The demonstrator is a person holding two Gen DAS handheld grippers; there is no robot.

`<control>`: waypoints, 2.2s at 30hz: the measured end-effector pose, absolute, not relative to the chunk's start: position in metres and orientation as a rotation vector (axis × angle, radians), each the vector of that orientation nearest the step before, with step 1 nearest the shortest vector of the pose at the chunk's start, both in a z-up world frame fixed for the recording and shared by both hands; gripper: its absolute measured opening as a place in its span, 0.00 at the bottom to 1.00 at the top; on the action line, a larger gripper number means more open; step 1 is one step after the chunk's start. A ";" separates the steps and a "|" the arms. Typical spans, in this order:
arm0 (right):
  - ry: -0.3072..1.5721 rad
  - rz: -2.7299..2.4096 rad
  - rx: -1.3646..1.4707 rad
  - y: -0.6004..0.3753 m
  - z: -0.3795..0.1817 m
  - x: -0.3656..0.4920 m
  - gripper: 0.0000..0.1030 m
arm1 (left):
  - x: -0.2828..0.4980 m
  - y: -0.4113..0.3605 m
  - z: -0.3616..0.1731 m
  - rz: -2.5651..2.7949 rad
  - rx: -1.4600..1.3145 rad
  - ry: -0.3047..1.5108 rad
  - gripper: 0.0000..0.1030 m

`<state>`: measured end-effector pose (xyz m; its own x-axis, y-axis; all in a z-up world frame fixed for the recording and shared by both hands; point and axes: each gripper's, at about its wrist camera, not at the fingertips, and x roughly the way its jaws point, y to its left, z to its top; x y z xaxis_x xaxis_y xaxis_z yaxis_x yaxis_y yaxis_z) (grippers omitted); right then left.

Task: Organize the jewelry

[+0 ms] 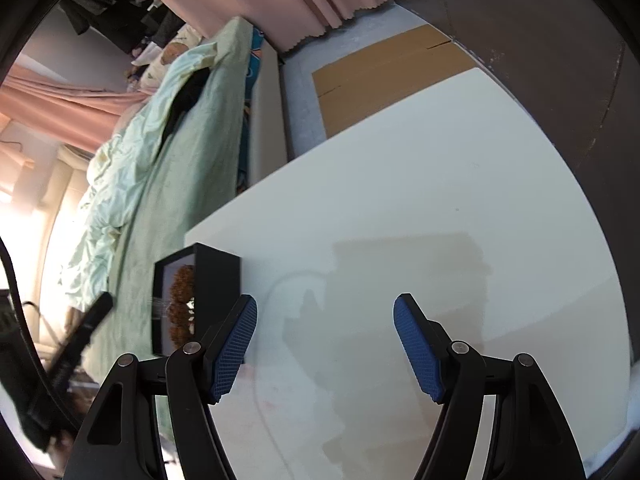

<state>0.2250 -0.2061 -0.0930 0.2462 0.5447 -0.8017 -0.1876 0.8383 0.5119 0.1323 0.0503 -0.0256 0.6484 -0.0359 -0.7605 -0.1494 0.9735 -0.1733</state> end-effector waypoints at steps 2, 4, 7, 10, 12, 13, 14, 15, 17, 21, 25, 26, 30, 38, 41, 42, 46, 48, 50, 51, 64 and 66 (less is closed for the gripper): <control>1.226 0.528 0.339 -0.201 -0.092 0.224 0.69 | 0.125 0.054 -0.033 0.079 -0.291 0.825 0.59; 1.221 0.533 0.322 -0.195 -0.091 0.222 0.69 | 0.115 0.054 -0.035 0.092 -0.321 0.768 0.79; 1.196 0.538 0.296 -0.192 -0.085 0.217 0.69 | 0.109 0.055 -0.039 0.098 -0.347 0.746 0.80; 1.153 0.546 0.278 -0.190 -0.077 0.211 0.69 | 0.108 0.054 -0.040 0.080 -0.337 0.772 0.80; 1.119 0.550 0.261 -0.189 -0.069 0.205 0.69 | 0.102 0.055 -0.039 0.091 -0.324 0.772 0.81; 1.104 0.551 0.255 -0.189 -0.066 0.203 0.69 | 0.100 0.057 -0.039 0.097 -0.326 0.773 0.81; 1.092 0.551 0.249 -0.188 -0.062 0.201 0.69 | 0.098 0.059 -0.039 0.099 -0.333 0.774 0.81; 1.079 0.552 0.241 -0.187 -0.059 0.197 0.69 | 0.094 0.061 -0.038 0.098 -0.346 0.772 0.81; 1.050 0.554 0.221 -0.186 -0.052 0.189 0.69 | 0.089 0.063 -0.036 0.103 -0.352 0.765 0.81; 0.984 0.566 0.175 -0.184 -0.037 0.169 0.69 | 0.075 0.057 -0.027 0.089 -0.317 0.732 0.82; 0.910 0.566 0.140 -0.185 -0.022 0.150 0.69 | 0.057 0.055 -0.015 0.067 -0.328 0.673 0.93; 0.900 0.576 0.133 -0.186 -0.019 0.147 0.69 | 0.053 0.055 -0.012 0.062 -0.327 0.657 0.95; 0.870 0.607 0.104 -0.182 -0.009 0.132 0.71 | 0.037 0.050 0.001 0.047 -0.305 0.600 0.99; 0.804 0.615 0.129 -0.187 0.009 0.107 0.94 | 0.015 0.038 0.017 0.028 -0.257 0.535 1.00; 0.791 0.599 0.113 -0.190 0.012 0.098 0.97 | 0.005 0.033 0.023 0.024 -0.231 0.504 1.00; 0.787 0.596 0.106 -0.191 0.012 0.095 0.97 | 0.004 0.032 0.024 0.021 -0.218 0.503 1.00; 0.784 0.590 0.081 -0.191 0.012 0.084 0.97 | -0.004 0.024 0.027 0.017 -0.170 0.490 1.00; 0.780 0.582 0.073 -0.193 0.012 0.078 0.97 | -0.008 0.021 0.029 0.009 -0.161 0.482 0.99; 0.758 0.538 0.079 -0.195 0.013 0.072 0.97 | -0.013 0.019 0.029 0.001 -0.155 0.472 0.99; 0.752 0.527 0.082 -0.195 0.013 0.069 0.97 | -0.016 0.017 0.030 0.004 -0.144 0.461 0.99; 0.705 0.448 0.113 -0.194 0.018 0.041 0.97 | -0.021 0.016 0.030 0.037 -0.120 0.452 1.00; 0.721 0.442 0.112 -0.194 0.016 0.042 0.97 | -0.021 0.016 0.030 0.040 -0.116 0.450 0.99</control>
